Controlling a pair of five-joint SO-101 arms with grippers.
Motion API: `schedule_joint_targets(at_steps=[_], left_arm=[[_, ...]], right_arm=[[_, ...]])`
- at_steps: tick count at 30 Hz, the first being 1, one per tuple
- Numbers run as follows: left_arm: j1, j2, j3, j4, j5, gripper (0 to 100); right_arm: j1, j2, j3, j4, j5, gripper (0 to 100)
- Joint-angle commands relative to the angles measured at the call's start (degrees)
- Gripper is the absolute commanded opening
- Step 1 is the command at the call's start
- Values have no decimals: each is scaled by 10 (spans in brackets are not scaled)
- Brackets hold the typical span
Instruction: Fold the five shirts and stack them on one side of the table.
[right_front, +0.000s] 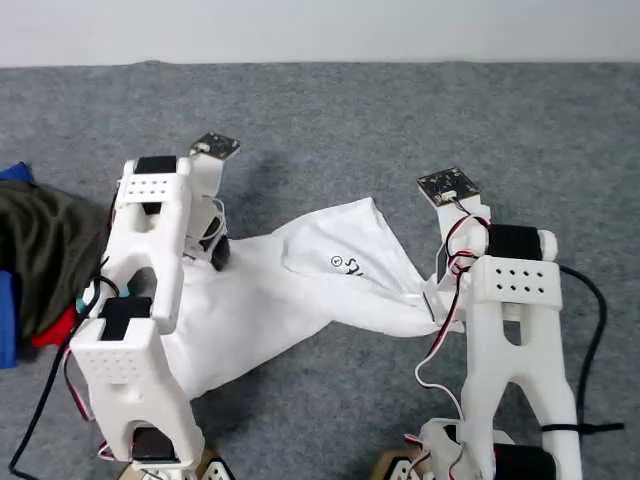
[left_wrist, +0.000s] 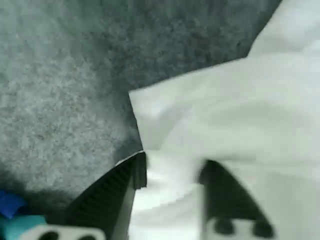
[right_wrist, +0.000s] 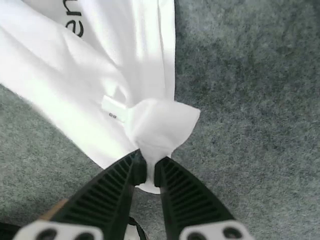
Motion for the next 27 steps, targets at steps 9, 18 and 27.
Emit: schedule_joint_targets(at_steps=[9, 18, 27], left_arm=[[8, -212, -97, 108, 2, 4], [8, -436, -157, 110, 4, 5], [8, -568, -159, 9, 4, 5]], right_arm=[[10, -29, -115, 22, 1, 9], [10, -29, -306, 21, -18, 9], [7, -29, -533, 16, -59, 9]])
